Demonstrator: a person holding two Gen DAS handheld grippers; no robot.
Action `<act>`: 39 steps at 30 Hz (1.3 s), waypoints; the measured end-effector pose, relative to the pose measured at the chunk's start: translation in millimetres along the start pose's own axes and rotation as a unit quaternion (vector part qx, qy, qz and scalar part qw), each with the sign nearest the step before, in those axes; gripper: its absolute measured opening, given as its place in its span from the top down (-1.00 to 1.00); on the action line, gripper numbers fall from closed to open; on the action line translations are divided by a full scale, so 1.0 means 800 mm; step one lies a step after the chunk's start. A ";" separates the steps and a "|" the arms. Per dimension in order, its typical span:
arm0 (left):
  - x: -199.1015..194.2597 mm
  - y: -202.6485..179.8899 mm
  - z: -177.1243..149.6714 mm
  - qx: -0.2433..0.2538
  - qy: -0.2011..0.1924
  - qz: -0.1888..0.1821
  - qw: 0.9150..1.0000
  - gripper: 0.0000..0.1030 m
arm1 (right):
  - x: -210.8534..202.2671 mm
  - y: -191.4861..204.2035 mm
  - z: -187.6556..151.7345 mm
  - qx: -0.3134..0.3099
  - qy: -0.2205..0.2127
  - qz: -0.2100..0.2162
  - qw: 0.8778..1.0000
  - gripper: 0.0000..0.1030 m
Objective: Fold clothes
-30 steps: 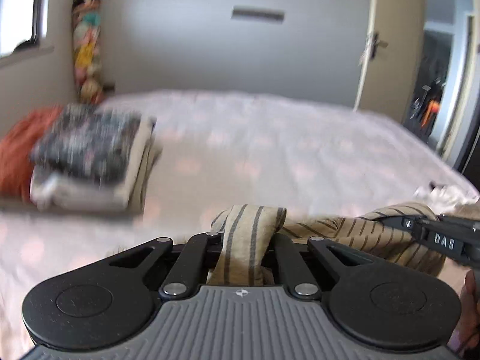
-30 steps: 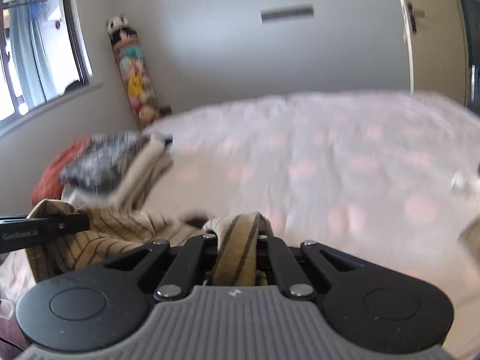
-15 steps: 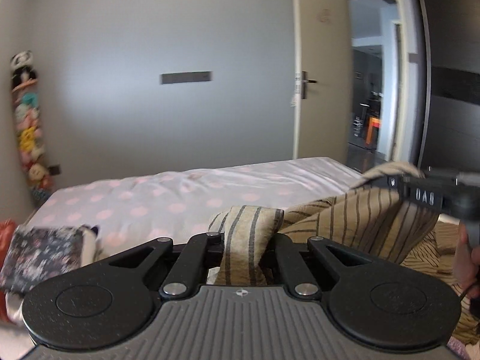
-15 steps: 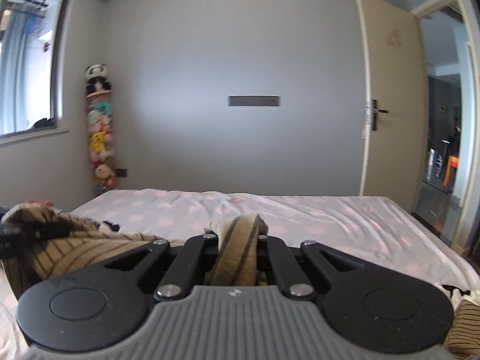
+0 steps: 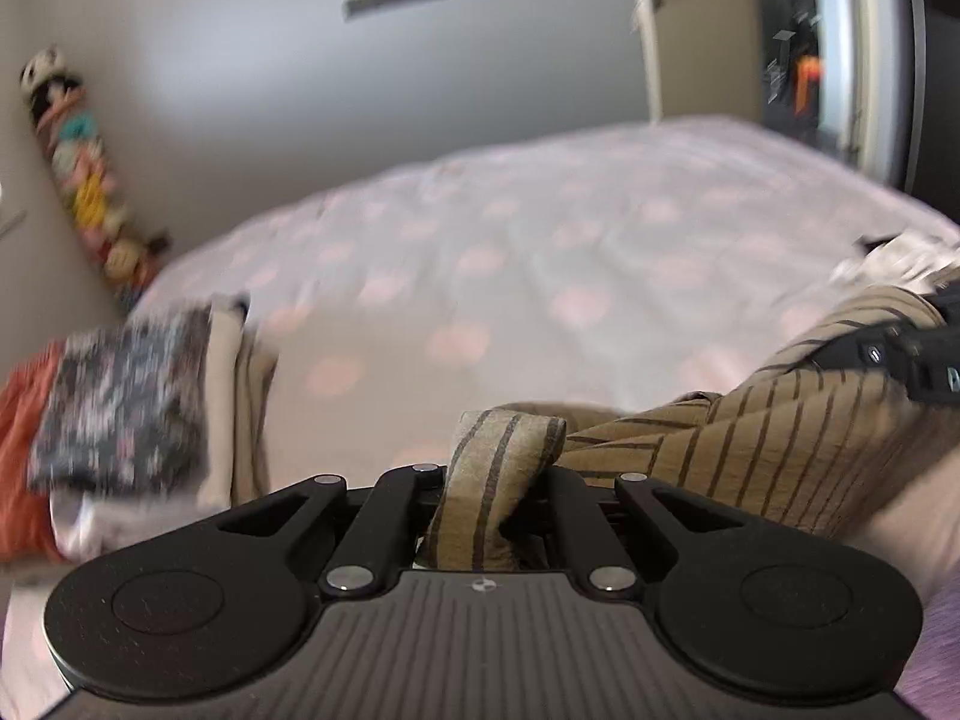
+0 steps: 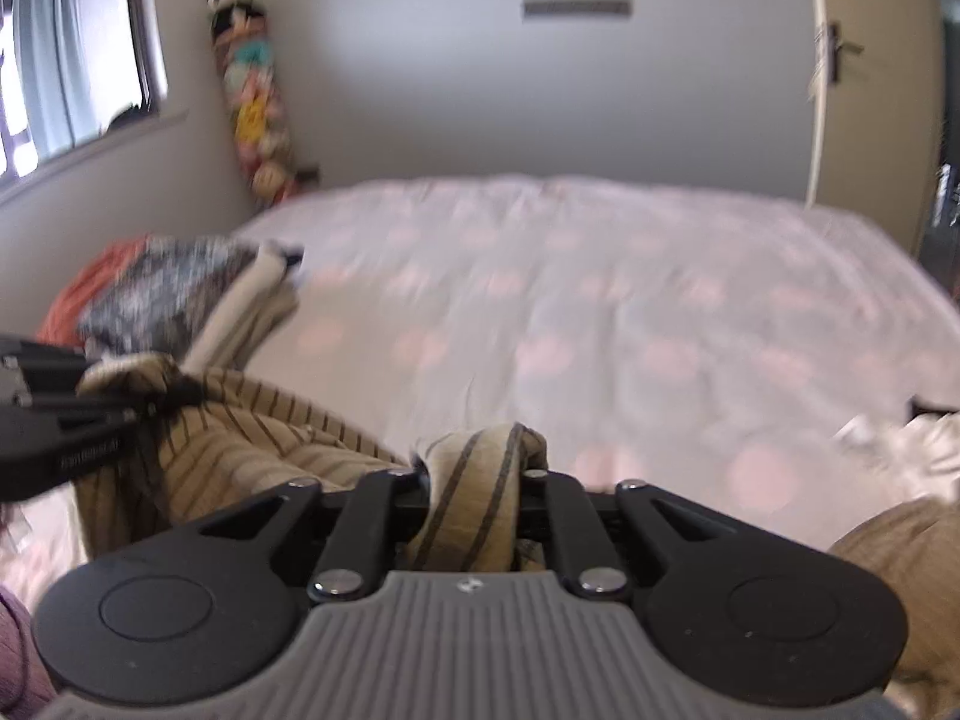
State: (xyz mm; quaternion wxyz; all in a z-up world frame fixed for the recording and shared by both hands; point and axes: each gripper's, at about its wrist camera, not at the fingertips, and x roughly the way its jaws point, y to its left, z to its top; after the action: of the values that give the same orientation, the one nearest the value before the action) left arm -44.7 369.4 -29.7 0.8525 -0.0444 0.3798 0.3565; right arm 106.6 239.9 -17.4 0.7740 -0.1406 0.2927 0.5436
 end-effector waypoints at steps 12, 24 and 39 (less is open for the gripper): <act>-0.017 0.019 -0.047 -0.023 0.002 -0.062 0.998 0.03 | 0.021 -0.027 -0.008 -0.045 0.072 0.014 0.996 -0.35; -0.062 -0.041 -0.084 -0.020 0.029 -0.127 0.991 -0.44 | -0.017 -0.008 -0.050 -0.248 0.102 0.019 0.963 -0.54; 0.048 -0.049 -0.124 -0.123 0.128 -0.096 0.979 -0.26 | 0.085 -0.013 -0.083 -0.256 0.127 -0.008 0.958 -0.55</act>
State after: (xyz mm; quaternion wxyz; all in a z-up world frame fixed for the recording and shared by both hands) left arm -63.3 327.9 -133.8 0.8150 -0.2302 0.4334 0.3082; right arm 112.1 252.2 -112.3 0.6727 -0.4040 0.2385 0.5721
